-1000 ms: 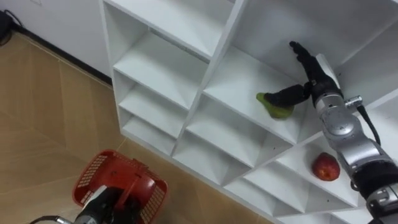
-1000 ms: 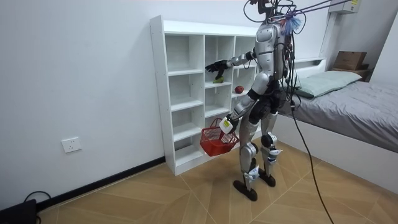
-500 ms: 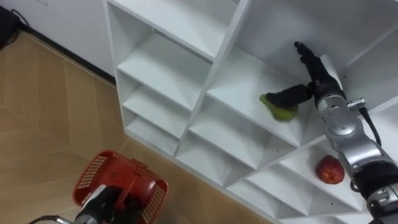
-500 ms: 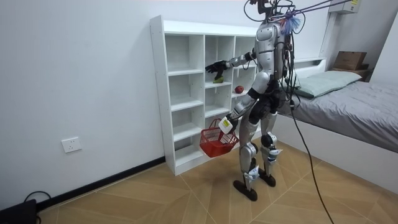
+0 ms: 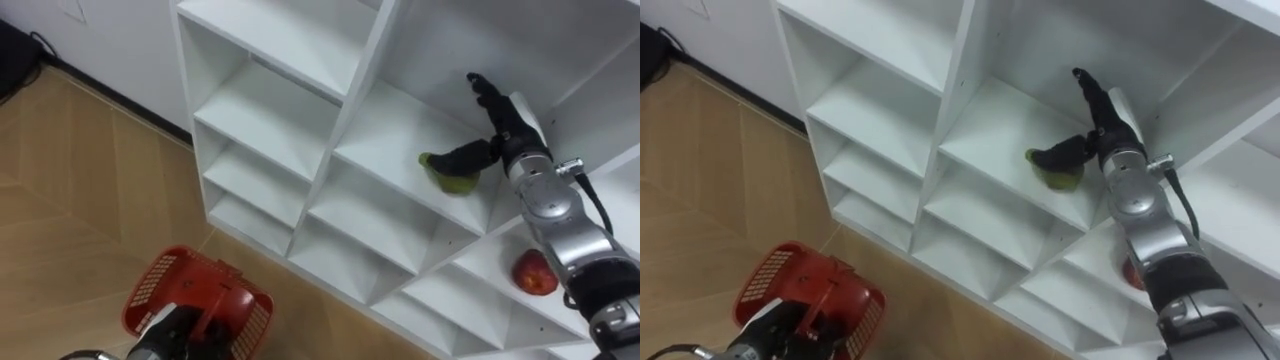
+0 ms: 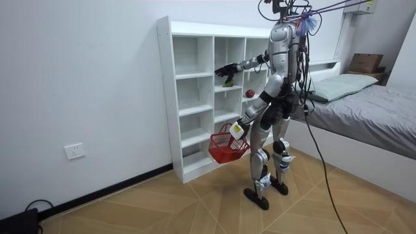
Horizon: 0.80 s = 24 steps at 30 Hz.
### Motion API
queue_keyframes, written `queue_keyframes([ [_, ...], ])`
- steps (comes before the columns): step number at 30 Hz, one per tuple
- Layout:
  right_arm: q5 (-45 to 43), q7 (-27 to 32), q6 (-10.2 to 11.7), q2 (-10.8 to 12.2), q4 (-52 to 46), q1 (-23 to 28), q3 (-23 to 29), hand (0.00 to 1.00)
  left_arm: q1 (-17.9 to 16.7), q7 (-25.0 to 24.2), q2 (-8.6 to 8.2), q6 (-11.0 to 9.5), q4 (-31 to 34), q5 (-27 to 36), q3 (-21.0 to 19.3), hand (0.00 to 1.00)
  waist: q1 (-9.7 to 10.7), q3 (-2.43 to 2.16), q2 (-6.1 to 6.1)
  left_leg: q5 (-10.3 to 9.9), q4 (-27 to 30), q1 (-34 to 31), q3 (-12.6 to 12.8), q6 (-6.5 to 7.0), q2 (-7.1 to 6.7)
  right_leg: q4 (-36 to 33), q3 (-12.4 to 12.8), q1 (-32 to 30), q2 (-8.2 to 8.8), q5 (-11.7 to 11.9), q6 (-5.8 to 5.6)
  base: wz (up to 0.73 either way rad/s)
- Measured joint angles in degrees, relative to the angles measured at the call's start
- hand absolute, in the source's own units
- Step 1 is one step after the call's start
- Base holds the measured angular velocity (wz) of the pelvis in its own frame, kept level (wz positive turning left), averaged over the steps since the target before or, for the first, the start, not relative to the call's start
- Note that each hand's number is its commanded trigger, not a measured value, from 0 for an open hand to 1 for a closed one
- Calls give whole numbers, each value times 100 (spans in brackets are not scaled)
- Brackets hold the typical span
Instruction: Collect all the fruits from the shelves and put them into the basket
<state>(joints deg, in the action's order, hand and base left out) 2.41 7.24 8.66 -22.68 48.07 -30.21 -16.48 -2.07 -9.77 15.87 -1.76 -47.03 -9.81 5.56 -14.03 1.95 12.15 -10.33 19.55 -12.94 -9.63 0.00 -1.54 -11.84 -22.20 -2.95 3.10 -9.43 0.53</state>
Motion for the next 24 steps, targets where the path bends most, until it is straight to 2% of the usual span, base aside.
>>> queue_keyframes([
  [9,50,2,-4,55,-12,15,0,0,1,26,-19,18,0,14,18,100,34,-3,1,0,16,28,-1,0,1,4,-5,29,2,0,0,0],
  [12,360,9,1,91,-221,80,-2,0,1,61,-44,20,-8,5,36,100,88,-7,-9,-1,12,50,-11,0,-5,8,-3,61,0,0,-1,0],
  [18,505,9,9,101,-458,169,-3,0,1,81,-131,20,-8,8,148,100,136,-54,-108,-1,24,64,-10,3,-13,6,-7,82,8,9,-15,0],
  [24,612,18,10,102,-555,211,-10,0,0,85,-136,20,-8,6,162,100,137,-59,-145,5,13,68,-11,10,-15,5,-2,83,9,9,-15,0],
])
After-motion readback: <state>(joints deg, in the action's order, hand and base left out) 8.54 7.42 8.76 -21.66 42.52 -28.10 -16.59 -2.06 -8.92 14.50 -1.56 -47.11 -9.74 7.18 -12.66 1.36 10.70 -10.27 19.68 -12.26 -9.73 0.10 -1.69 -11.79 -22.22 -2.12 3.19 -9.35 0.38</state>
